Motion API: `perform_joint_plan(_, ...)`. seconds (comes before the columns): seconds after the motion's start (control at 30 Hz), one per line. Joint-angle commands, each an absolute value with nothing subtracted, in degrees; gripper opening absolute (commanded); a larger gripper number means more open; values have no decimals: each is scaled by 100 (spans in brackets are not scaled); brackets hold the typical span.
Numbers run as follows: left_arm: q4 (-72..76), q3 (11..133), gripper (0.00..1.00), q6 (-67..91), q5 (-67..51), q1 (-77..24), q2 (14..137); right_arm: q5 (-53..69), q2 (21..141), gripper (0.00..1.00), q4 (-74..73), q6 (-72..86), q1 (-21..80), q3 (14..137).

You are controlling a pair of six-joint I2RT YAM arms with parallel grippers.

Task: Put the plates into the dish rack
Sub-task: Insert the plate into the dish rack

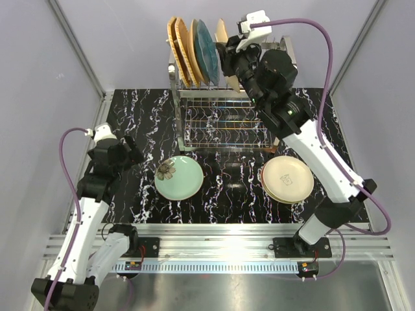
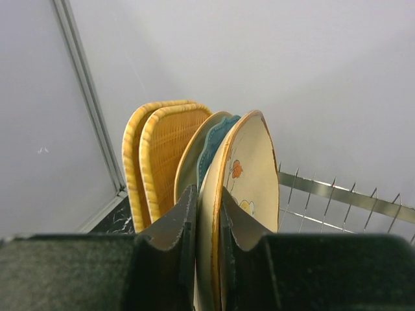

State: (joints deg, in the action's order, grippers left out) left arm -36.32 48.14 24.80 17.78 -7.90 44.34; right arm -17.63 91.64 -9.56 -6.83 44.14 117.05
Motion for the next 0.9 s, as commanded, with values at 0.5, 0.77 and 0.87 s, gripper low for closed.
perform_joint_plan(0.5,-3366,4869,99,2399,1556,-756,4667,-1547,10379,0,-53,-782,4113,13884)
perform_joint_plan(0.77,-3349,4869,99,2399,1503,-756,4755,-2065,10547,0,1115,-879,4069,13335)
perform_joint_plan(0.87,-3331,4861,99,2399,1485,-756,4772,-2311,10617,0,1397,-853,4069,13219)
